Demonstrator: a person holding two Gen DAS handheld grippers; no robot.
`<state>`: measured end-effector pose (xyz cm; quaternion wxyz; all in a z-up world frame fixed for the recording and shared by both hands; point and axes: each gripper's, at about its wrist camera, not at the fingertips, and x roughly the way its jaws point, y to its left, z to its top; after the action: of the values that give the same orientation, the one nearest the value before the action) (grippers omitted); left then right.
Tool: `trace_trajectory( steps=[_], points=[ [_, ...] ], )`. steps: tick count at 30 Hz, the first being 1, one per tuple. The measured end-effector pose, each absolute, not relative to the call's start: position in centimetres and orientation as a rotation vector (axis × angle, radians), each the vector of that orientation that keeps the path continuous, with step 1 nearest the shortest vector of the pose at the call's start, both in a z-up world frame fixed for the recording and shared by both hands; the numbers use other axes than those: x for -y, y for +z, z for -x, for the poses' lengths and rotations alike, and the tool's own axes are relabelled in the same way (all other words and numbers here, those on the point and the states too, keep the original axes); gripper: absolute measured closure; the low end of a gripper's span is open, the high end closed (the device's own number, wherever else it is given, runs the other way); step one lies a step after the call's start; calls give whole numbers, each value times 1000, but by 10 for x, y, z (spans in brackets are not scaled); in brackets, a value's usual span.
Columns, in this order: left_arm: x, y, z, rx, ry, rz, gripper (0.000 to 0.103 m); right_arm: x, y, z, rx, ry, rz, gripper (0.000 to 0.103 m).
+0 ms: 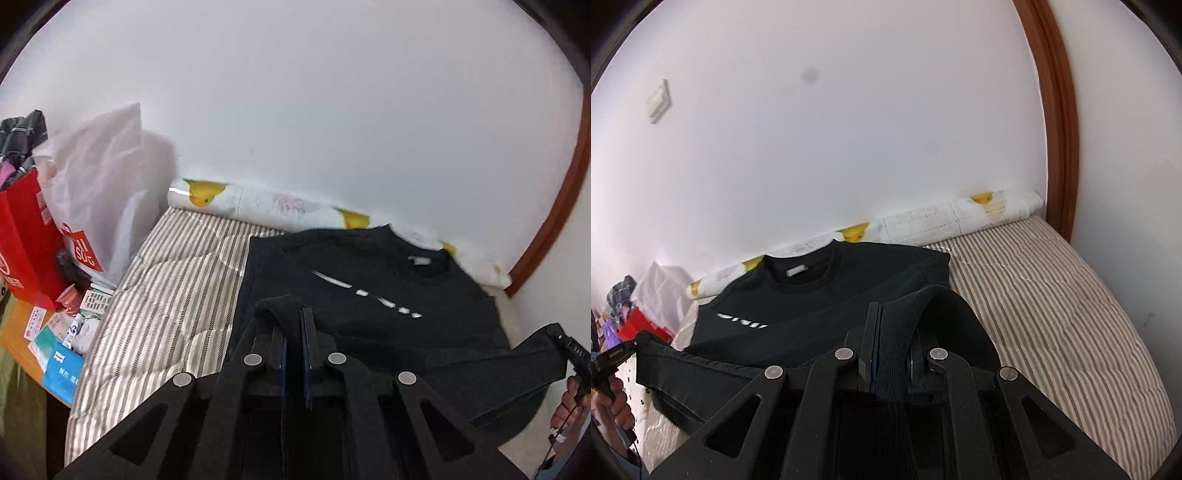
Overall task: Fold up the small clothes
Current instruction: 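Lift the hem with both grippers and fold it toward the collar, then open both grippers and release the folded hem onto the sweatshirt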
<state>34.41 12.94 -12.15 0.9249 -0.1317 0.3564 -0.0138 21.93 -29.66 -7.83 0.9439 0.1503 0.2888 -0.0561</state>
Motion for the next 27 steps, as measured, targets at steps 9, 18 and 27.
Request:
trace_trajectory(
  steps=[9, 18, 27],
  points=[
    [-125, -153, -366, -808, 8, 231, 96, 301, -123, -269, -703, -163, -272, 93],
    [-122, -146, -349, -851, -58, 219, 61, 312, -127, -243, -804, -242, -238, 56],
    [-128, -143, -267, -844, -69, 274, 39, 304, -127, -145, -807, -214, -221, 36]
  ],
)
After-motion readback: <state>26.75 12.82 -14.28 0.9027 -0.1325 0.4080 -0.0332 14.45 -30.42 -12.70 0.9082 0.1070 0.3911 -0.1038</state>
